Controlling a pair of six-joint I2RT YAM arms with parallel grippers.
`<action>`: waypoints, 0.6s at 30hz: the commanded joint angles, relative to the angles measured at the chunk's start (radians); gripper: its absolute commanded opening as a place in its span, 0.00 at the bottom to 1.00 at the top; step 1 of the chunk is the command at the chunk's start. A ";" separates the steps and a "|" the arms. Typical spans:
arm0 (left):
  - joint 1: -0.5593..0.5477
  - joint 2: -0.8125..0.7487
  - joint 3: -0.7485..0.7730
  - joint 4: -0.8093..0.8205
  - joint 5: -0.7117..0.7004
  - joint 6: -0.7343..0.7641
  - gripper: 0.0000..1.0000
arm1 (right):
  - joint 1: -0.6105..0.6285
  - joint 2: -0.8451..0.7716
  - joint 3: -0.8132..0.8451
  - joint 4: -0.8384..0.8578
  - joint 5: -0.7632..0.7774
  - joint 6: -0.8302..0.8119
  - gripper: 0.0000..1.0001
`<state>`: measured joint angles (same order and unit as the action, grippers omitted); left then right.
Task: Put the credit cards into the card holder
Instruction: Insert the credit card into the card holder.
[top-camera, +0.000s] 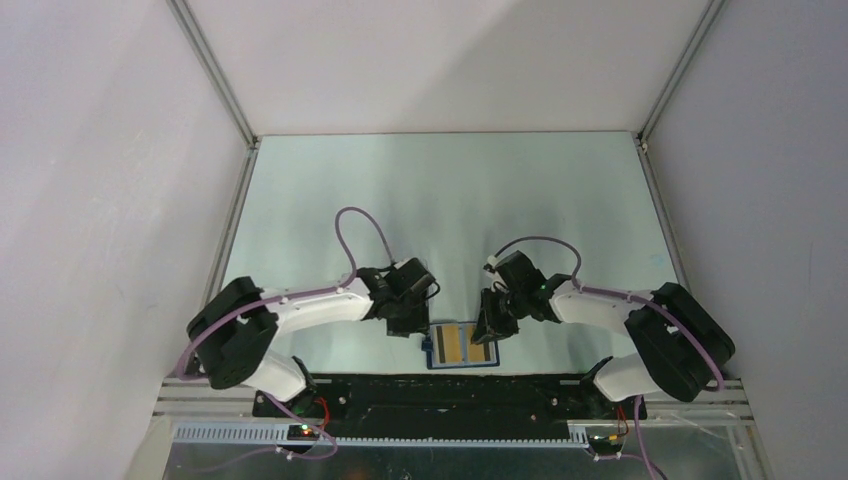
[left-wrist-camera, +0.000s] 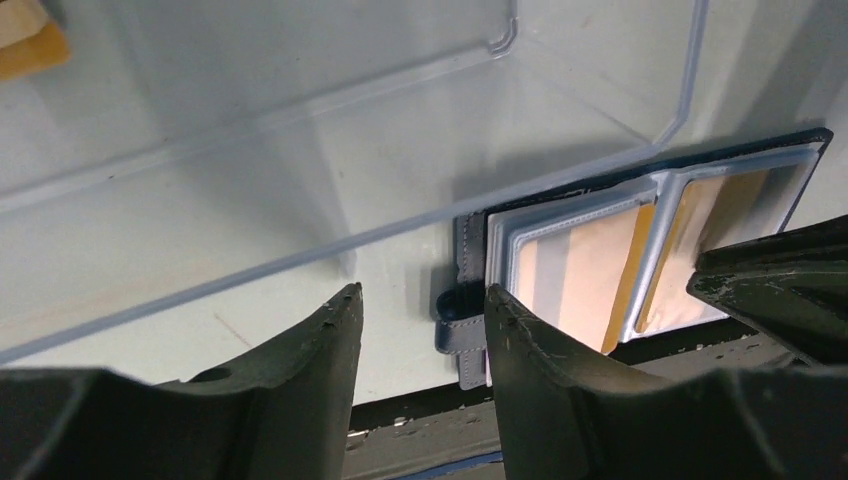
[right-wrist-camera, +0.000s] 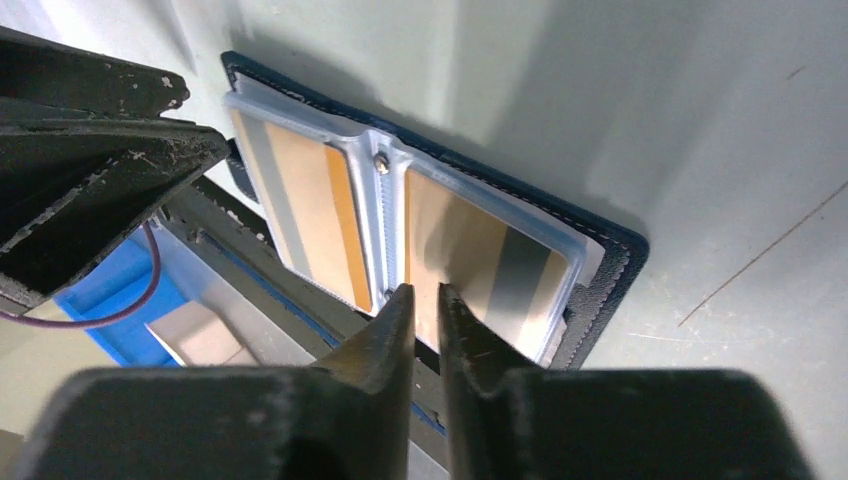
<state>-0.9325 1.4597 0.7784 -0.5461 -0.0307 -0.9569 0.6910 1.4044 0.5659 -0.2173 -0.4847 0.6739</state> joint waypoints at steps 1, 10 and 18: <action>0.004 0.060 0.040 0.006 0.017 0.028 0.53 | 0.011 0.028 0.020 -0.033 0.061 -0.038 0.13; -0.017 0.099 0.024 0.005 0.084 0.076 0.37 | 0.014 0.100 0.020 -0.033 0.070 -0.029 0.00; -0.026 0.051 -0.036 0.006 0.178 0.134 0.25 | 0.012 0.152 0.020 -0.024 0.056 -0.013 0.00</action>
<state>-0.9440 1.5333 0.7864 -0.5106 0.0914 -0.8810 0.6991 1.5082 0.6006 -0.2005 -0.5209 0.6769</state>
